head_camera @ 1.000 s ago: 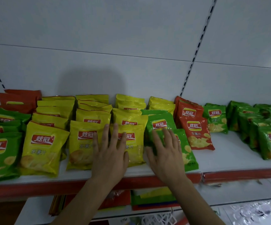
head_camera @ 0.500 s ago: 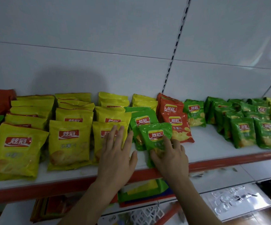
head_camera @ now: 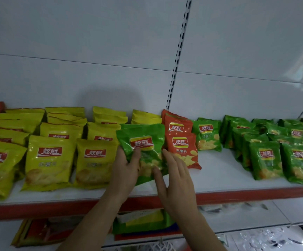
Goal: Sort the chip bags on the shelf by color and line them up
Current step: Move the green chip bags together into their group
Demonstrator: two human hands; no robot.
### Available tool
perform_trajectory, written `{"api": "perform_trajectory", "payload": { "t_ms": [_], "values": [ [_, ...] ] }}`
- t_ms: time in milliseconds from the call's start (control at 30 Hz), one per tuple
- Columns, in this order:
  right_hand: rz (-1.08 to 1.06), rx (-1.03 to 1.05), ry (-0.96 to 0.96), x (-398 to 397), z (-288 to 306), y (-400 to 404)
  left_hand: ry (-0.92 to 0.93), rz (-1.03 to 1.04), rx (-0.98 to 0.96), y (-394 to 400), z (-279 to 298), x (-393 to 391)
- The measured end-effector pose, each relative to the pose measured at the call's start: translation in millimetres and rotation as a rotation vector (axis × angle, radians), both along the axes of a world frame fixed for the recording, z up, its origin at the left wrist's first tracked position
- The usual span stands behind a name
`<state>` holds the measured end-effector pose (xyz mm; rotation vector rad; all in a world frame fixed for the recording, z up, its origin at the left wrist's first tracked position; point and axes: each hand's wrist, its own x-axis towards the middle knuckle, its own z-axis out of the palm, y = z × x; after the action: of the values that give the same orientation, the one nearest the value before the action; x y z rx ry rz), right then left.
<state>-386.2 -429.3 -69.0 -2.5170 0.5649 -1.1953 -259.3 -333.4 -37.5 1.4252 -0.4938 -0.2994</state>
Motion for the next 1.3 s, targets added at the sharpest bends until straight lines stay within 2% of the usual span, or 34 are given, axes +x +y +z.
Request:
{"api": "perform_trajectory", "payload": {
  "t_ms": [167, 233, 367, 467, 567, 667, 833, 900, 1000, 1100, 1167, 1300],
  "values": [
    [-0.069, 0.101, 0.052, 19, -8, -52, -0.088, 0.242, 0.060, 14, 1, 11],
    [-0.059, 0.072, 0.097, 37, -9, -62, -0.112, 0.272, 0.092, 24, 2, 13],
    [-0.139, 0.051, 0.352, 69, -13, -63, -0.157, 0.305, 0.133, 39, 5, 15],
    [-0.169, 0.051, 0.407, 83, -24, -61, -0.194, 0.295, 0.148, 44, 3, 19],
    [-0.137, 0.095, 0.317, 80, -24, -59, -0.216, 0.288, 0.160, 48, 0, 27],
    [-0.068, 0.196, 0.116, 62, -5, -57, -0.220, 0.293, 0.164, 50, 2, 37],
    [-0.069, 0.241, -0.180, 29, 38, -60, -0.240, 0.290, 0.178, 44, 11, 44],
    [0.016, 0.284, -0.262, 24, 50, -51, -0.231, 0.283, 0.158, 41, 15, 43],
    [0.192, 0.285, -0.221, 32, 46, -26, -0.164, 0.191, 0.129, 33, 22, 37],
    [0.174, 0.243, -0.101, 48, 25, -7, -0.011, 0.032, 0.072, 29, 30, 27],
    [0.153, 0.228, -0.067, 54, 16, -3, -0.012, -0.013, 0.068, 31, 31, 26],
    [0.182, 0.314, -0.130, 62, 18, -12, -0.088, 0.111, 0.105, 38, 22, 41]
  ]
}}
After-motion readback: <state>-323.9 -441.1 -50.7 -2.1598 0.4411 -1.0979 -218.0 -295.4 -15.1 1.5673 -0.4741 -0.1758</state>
